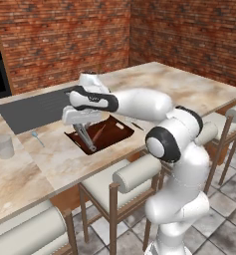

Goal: Take the tongs from the drawer on the left and place them on the dining counter next to the tray containing the hot dog.

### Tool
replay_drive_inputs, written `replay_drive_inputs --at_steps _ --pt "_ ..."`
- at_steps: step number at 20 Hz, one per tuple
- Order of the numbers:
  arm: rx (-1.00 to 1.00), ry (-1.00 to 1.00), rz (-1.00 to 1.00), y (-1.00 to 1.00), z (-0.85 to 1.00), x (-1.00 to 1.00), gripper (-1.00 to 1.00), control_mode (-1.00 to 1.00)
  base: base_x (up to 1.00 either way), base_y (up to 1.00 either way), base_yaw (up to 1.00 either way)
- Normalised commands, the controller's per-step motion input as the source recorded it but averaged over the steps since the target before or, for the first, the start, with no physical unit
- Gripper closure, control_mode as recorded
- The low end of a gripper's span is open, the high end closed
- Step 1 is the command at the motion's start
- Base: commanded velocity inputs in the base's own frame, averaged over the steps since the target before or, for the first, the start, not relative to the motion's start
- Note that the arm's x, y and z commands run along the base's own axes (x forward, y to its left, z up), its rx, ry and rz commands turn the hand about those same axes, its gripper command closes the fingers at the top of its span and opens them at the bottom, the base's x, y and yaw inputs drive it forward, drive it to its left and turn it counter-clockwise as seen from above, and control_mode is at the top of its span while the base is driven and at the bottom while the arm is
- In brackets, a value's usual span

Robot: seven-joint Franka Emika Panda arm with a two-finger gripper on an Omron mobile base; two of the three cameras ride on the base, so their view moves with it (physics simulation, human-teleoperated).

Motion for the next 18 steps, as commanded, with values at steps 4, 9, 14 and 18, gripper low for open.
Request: replay_drive_inputs --at_steps 4,9,14,18 --pt "-0.09 0.06 -0.1 0.09 -0.14 0.82 1.0 -1.0 0.0 0.0 0.0" --pt "-0.04 0.04 -0.01 0.0 -0.14 0.42 1.0 -1.0 0.0 0.0 0.0" --pt "0.0 0.0 0.04 0.03 -0.14 0.0 1.0 -1.0 0.0 0.0 0.0" --pt "0.0 0.0 0.1 0.09 -0.13 0.0 1.0 -1.0 0.0 0.0 0.0"
